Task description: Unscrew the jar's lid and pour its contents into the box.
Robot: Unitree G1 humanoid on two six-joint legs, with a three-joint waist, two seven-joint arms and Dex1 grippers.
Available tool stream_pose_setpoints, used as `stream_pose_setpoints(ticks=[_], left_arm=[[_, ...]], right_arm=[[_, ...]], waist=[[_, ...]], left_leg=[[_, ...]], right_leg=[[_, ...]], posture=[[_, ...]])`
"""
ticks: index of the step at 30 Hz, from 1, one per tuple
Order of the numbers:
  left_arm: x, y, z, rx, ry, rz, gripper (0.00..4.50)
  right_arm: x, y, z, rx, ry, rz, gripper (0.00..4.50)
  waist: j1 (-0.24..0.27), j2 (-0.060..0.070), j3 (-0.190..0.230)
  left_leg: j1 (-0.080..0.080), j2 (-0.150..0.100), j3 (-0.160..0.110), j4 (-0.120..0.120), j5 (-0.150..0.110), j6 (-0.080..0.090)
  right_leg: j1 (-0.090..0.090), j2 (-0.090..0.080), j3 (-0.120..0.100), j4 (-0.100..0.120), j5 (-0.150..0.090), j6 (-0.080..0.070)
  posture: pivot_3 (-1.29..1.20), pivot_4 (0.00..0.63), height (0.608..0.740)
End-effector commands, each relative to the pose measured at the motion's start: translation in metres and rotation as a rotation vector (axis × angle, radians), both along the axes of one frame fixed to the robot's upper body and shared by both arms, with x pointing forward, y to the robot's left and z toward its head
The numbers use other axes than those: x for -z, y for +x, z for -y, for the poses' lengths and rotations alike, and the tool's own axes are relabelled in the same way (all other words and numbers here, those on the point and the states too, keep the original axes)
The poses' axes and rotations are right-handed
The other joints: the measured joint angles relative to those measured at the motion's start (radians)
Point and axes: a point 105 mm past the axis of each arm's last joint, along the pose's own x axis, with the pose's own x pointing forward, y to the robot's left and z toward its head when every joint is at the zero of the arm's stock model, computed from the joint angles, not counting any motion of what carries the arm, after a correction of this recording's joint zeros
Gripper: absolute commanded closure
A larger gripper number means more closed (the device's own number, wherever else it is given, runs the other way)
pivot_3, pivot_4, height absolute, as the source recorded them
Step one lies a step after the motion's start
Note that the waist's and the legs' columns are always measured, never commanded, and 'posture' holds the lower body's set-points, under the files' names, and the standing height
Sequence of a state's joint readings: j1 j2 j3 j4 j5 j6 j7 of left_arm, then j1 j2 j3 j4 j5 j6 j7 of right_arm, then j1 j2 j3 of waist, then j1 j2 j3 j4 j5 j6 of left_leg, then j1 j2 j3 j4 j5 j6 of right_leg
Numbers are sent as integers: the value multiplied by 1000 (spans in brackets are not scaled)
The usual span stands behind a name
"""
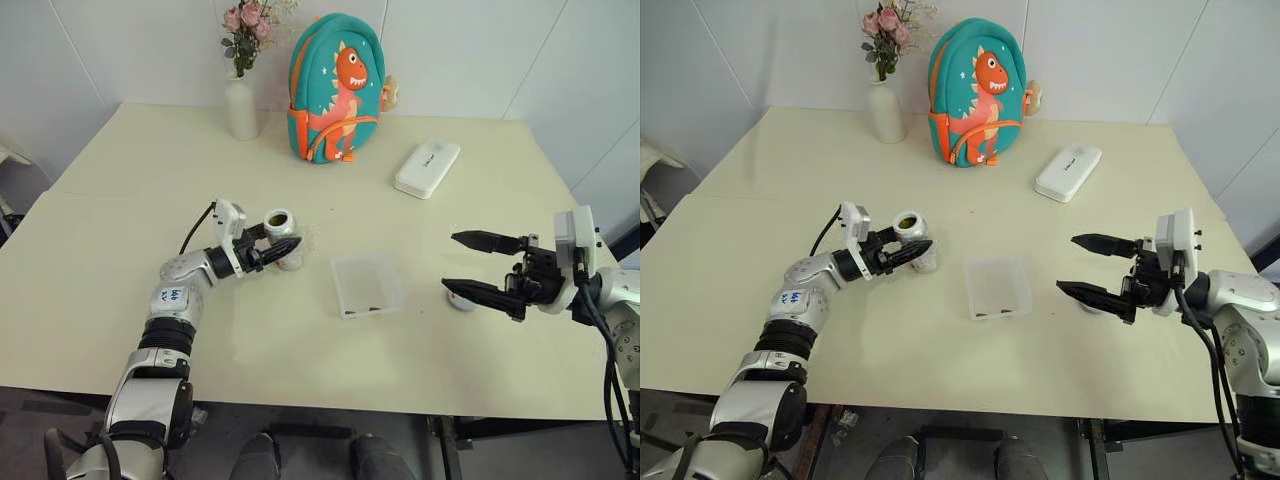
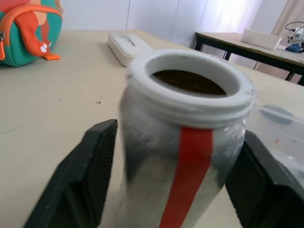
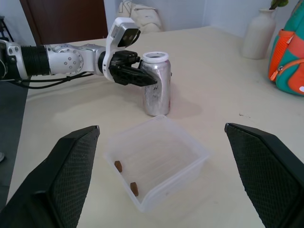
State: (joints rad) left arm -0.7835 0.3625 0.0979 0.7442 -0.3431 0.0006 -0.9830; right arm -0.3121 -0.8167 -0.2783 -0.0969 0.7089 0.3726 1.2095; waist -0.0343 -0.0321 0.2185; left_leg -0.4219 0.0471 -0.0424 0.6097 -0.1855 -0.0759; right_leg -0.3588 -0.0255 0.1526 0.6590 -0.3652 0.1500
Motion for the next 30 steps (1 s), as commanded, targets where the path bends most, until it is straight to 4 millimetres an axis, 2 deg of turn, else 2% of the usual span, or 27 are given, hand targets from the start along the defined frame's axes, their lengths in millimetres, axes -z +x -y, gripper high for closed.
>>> stream_pose_setpoints(ticks=[1,9,16,21,23,27,29,30], left_arm=[[-14,1,6,32,12,64,40],[-21,-2,4,49,16,98,40],[-16,-14,-11,58,77,84,40],[-13,-28,-44,47,165,47,40],[-11,-35,-49,68,193,31,40],[-17,-65,-66,186,203,0,40],[-32,-80,-98,197,204,-2,40],[-45,-88,-111,223,165,49,40]], right_arm=[[-9,-1,-3,-10,1,44,50],[-8,-2,-1,0,-6,36,50],[-8,-1,1,5,-7,37,50],[-8,-2,1,0,-15,25,50],[-8,-3,4,-2,-24,15,50],[-12,-5,14,9,-54,17,50],[-18,-8,19,10,-82,22,50],[-19,-9,21,9,-89,20,50]], waist=[[1,0,0],[-1,0,0],[-10,0,0],[-23,0,0],[-24,0,0],[-23,0,0],[-24,0,0],[-27,0,0]], left_leg=[[0,0,0,0,0,0],[-1,0,0,0,-1,0],[0,0,0,-2,-1,0],[0,1,0,-2,-1,0],[0,1,0,-4,-1,0],[0,1,0,-6,-1,0],[0,1,1,-8,-1,0],[0,1,1,-9,-1,0]], right_leg=[[0,0,0,0,0,0],[-1,0,0,-1,0,0],[-1,0,0,-1,0,0],[-1,0,0,-1,0,-1],[-1,0,0,-1,-1,-1],[-1,-1,0,-3,-1,-2],[-1,-1,-1,-4,-2,-3],[-3,-1,-1,-4,-2,-4]], posture=[[0,150,740],[0,150,740],[0,150,740],[0,150,740],[0,150,740],[0,150,740],[0,150,740],[0,150,740]])
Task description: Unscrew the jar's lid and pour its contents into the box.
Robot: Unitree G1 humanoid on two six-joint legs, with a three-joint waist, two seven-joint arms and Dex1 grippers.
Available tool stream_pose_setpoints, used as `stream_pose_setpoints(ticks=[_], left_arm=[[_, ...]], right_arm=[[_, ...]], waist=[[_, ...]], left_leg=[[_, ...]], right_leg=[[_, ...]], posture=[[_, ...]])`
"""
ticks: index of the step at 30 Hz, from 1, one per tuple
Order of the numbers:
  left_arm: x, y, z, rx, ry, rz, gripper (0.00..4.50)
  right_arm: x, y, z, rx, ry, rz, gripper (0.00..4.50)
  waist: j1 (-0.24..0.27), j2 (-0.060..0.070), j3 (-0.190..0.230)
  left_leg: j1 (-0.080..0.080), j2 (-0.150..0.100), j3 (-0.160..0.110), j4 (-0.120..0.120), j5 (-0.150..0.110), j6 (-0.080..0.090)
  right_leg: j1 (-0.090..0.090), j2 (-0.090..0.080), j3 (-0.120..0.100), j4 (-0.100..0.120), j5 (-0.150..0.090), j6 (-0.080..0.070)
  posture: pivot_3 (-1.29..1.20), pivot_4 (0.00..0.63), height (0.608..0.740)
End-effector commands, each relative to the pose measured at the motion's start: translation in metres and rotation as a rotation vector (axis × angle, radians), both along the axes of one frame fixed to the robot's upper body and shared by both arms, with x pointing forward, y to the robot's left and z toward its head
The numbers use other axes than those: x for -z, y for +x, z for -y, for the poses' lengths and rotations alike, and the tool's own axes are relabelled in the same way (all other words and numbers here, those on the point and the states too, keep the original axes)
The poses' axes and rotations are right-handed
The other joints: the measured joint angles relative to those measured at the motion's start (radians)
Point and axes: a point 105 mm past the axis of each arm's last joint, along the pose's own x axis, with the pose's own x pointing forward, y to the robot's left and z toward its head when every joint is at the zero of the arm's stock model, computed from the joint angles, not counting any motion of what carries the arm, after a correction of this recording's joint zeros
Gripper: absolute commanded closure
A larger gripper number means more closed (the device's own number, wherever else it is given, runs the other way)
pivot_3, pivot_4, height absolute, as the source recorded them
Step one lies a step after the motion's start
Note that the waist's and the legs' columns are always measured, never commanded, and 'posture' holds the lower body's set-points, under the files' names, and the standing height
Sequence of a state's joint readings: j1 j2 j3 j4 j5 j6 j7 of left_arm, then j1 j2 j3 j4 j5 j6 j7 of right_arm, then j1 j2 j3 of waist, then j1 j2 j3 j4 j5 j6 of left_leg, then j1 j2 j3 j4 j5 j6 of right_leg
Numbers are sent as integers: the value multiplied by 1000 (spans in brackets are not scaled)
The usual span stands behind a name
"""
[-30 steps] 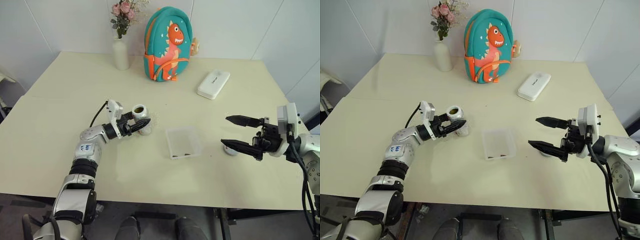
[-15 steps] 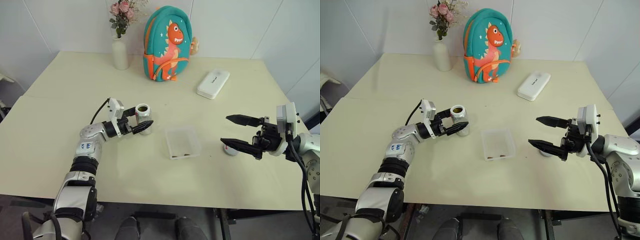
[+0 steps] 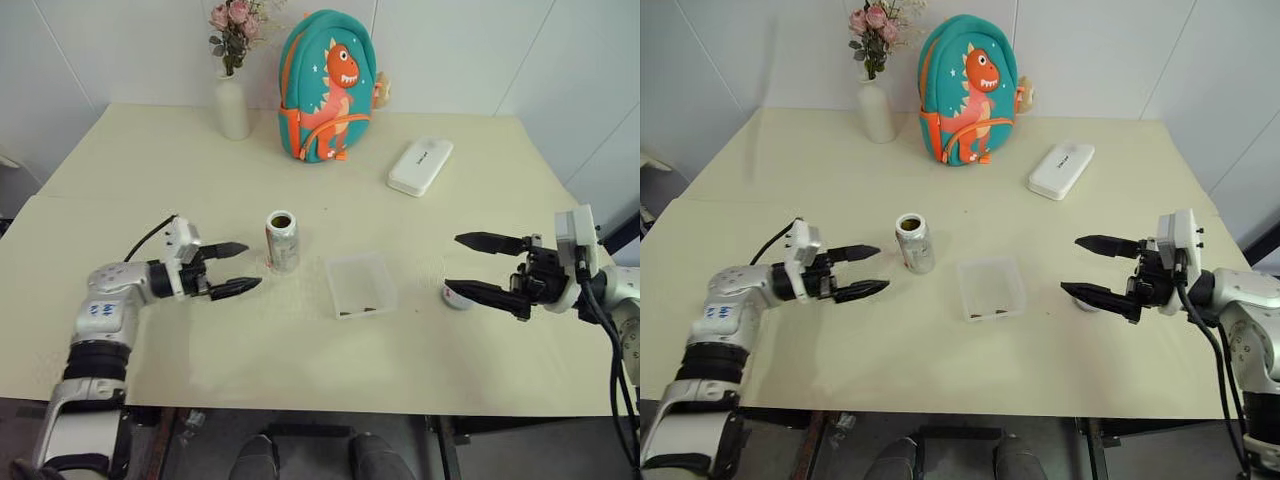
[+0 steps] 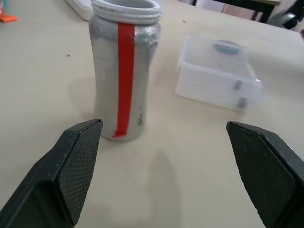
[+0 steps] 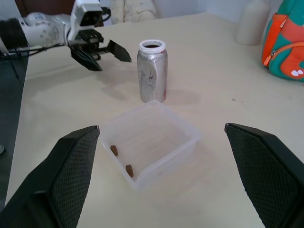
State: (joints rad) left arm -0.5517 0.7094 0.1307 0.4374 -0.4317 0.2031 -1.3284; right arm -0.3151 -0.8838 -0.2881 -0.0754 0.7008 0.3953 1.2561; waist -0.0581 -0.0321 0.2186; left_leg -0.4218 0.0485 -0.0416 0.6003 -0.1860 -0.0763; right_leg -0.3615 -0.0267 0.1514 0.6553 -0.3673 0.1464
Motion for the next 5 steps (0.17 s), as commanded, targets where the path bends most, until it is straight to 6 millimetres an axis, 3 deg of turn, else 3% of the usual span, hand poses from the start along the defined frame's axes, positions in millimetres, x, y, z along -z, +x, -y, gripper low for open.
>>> stream_pose_setpoints(ticks=[1,5], left_arm=[[-47,-23,-45,32,-60,135,40],[-53,-29,-57,16,-54,187,40]], right_arm=[[-16,-7,14,14,-34,44,50],[-16,-5,22,38,-40,51,50]], waist=[[-4,0,0],[-2,1,0]], left_leg=[[0,0,0,-2,0,0],[1,1,0,-6,0,-1]], right_leg=[[-1,0,0,0,-1,-1],[-2,-1,-3,0,-3,-5]], posture=[[0,150,740],[0,150,740]])
